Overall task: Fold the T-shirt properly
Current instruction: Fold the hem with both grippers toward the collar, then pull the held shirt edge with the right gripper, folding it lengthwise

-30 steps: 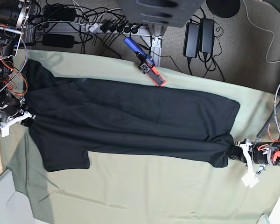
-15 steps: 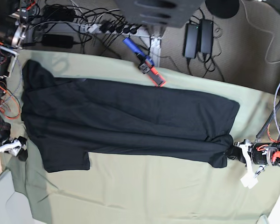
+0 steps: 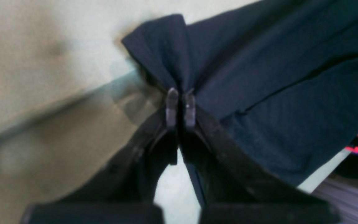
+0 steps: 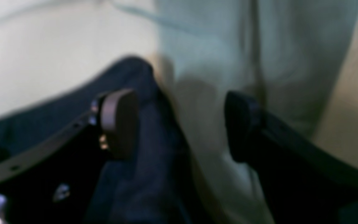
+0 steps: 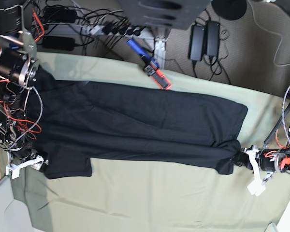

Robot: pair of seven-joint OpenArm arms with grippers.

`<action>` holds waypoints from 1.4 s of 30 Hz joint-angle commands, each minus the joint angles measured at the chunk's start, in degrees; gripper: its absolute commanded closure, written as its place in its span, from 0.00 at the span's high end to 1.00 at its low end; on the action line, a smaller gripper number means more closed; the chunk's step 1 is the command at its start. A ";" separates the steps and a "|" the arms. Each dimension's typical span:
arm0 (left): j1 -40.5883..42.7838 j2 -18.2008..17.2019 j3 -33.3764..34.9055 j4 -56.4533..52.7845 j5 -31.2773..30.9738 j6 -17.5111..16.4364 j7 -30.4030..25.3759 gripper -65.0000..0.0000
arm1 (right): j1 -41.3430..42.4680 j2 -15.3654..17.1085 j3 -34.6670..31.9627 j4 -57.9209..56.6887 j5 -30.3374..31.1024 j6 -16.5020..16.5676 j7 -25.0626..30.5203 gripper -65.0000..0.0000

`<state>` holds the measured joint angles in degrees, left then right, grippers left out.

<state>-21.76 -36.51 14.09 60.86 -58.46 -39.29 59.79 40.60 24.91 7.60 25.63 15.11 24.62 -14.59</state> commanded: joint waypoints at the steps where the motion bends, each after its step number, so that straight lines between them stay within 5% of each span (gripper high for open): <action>1: -1.55 -1.14 -0.44 0.81 -0.90 -0.71 -0.63 0.00 | 1.73 0.57 -0.94 0.81 0.39 3.72 1.38 0.67; 8: -1.57 -1.09 -0.44 0.81 -0.90 -0.71 -1.16 0.00 | 1.73 -1.68 -8.96 0.83 0.31 3.69 2.14 0.67; 16: -1.57 -1.11 -0.44 0.81 -0.85 -0.71 -1.27 0.00 | 1.75 -2.21 -9.88 2.40 0.28 3.67 2.43 0.64; 18: -1.57 -1.11 -0.44 0.81 -0.87 -0.71 -1.29 0.00 | 1.73 -2.21 -9.88 2.75 0.24 3.67 3.08 0.44; 21: -1.57 -1.11 -0.44 0.81 -0.87 -0.71 -1.90 0.00 | 1.75 -1.97 -9.88 2.78 0.26 3.67 6.01 0.00; 27: -1.57 -1.11 -0.44 0.81 -0.59 -0.71 -2.58 0.00 | 1.51 -1.22 -9.88 5.66 -4.35 3.69 6.97 0.00; 42: -1.60 -1.11 -0.44 0.81 -0.55 -0.71 -3.08 0.05 | -7.93 4.79 -9.88 26.18 -3.52 3.76 6.88 0.00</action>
<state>-21.76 -36.51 14.09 60.86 -58.17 -39.29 57.58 30.94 28.56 -2.55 50.81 11.05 24.67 -9.23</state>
